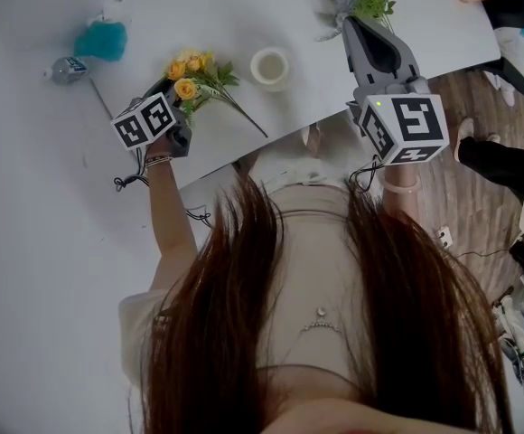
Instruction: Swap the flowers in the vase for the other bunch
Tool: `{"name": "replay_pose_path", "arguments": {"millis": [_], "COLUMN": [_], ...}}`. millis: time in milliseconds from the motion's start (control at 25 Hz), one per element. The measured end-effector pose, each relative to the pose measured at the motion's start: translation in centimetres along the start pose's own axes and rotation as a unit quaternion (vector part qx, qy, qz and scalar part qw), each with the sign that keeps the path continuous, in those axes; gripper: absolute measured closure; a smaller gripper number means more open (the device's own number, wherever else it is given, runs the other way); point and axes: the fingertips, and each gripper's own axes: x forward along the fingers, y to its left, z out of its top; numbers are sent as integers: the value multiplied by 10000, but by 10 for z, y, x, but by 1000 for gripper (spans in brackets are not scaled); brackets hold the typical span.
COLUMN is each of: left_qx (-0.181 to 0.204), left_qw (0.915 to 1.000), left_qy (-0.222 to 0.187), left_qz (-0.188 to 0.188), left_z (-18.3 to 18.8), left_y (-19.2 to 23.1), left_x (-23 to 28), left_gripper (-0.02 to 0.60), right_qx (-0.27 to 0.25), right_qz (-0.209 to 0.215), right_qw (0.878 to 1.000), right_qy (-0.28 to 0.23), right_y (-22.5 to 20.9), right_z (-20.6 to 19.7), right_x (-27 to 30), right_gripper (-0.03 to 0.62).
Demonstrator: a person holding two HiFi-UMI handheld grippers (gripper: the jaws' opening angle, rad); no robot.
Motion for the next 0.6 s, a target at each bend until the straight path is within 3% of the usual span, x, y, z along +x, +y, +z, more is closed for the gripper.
{"name": "replay_pose_path", "arguments": {"millis": [120, 600], "left_qx": [-34, -190], "left_qw": [10000, 9987], "left_qy": [-91, -445], "left_qz": [10, 135], "left_z": [3, 11], "left_y": [1, 16], "left_x": [-6, -34], "left_gripper": [388, 367], "right_qx": [-19, -32], "right_qz": [45, 83], "right_qw": [10000, 9999], "right_qy": [-18, -59], "right_y": [6, 24], "right_z": [2, 0], "right_x": [0, -7], "right_gripper": [566, 566]}}
